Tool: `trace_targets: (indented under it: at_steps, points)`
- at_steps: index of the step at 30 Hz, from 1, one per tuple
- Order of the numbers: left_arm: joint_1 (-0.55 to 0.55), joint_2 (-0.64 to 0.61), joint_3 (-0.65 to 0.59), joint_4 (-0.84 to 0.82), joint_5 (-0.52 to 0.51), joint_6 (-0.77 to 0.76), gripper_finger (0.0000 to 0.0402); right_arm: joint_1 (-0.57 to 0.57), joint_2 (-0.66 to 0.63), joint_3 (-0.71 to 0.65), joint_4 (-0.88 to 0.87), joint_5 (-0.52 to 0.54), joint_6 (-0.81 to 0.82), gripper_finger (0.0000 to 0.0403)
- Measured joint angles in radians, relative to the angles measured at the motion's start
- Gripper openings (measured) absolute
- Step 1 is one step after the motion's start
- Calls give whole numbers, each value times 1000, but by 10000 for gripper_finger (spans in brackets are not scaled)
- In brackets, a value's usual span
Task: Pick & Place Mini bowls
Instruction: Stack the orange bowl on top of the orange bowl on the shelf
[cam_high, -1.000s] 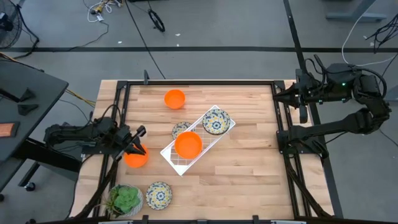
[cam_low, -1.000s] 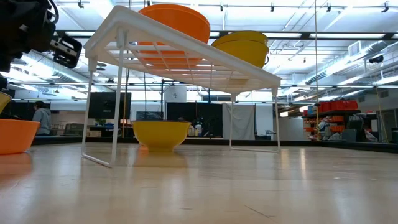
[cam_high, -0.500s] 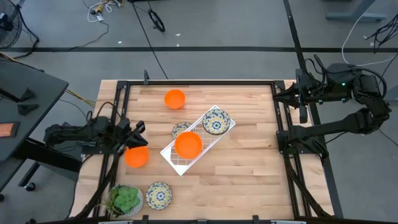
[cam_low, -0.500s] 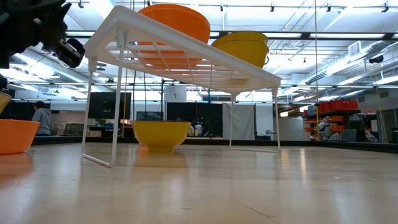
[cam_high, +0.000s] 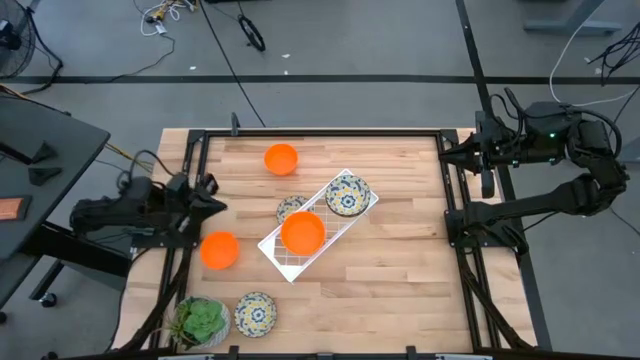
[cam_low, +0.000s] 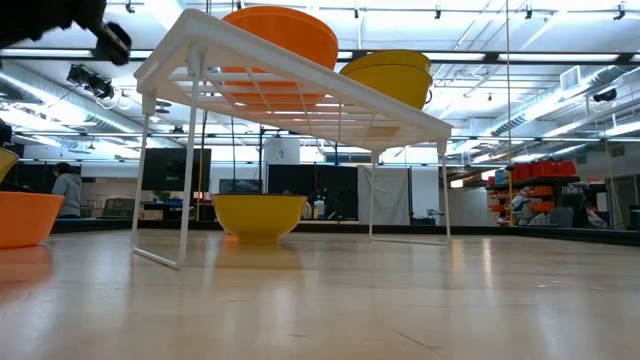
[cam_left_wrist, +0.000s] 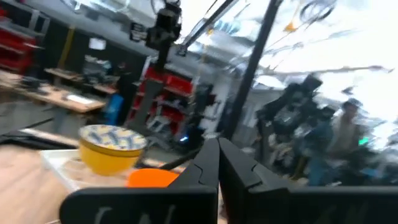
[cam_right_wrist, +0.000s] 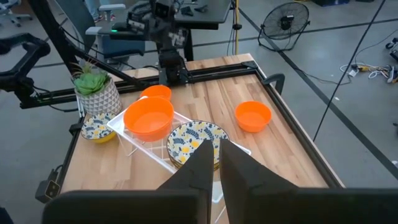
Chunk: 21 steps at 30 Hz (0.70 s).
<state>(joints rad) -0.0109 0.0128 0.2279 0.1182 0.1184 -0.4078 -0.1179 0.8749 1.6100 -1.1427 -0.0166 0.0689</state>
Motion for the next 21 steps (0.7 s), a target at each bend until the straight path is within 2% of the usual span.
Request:
trace_targets:
  at_steps: [8, 15, 21]
  points:
    - [0, 98, 333, -398, -114, 85, 1, 0, 0, 0, 0, 0, 0, 32]
    - [0, 278, 579, -521, -146, 150, 1, 0, 0, 0, 0, 0, 0, 32]
    - [0, 447, 807, -672, -217, 188, 1, 0, 0, 0, 0, 0, 0, 32]
